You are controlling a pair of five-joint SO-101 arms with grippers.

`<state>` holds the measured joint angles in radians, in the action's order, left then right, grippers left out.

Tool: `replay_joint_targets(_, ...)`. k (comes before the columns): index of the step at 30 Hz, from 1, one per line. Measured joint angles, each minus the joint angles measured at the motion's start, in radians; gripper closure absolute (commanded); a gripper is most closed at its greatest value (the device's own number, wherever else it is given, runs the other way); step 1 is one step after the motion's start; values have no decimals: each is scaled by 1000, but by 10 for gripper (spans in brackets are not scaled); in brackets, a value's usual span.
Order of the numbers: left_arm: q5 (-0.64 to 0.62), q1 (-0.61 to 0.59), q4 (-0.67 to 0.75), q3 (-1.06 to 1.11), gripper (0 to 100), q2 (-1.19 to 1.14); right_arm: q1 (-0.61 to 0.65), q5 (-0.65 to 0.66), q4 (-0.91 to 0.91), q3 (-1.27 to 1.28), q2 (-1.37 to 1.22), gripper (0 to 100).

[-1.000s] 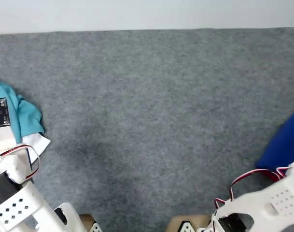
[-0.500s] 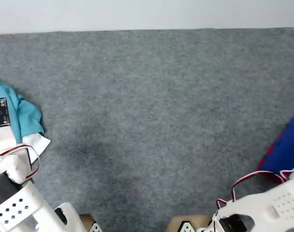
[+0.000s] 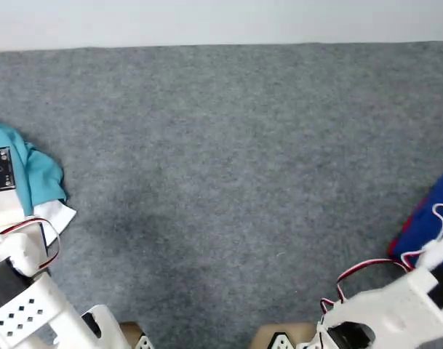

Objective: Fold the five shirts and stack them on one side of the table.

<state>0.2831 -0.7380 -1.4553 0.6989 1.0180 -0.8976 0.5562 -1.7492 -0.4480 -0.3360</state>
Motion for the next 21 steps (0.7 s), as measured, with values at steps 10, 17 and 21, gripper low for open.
replay_joint_targets(10,0,0,0,0,996,0,89,-51,12,72,-230,989)
replay_joint_targets(17,0,0,0,0,996,0,94,-51,77,60,-347,989)
replay_joint_targets(21,0,0,0,0,996,0,94,-51,32,-60,-348,989)
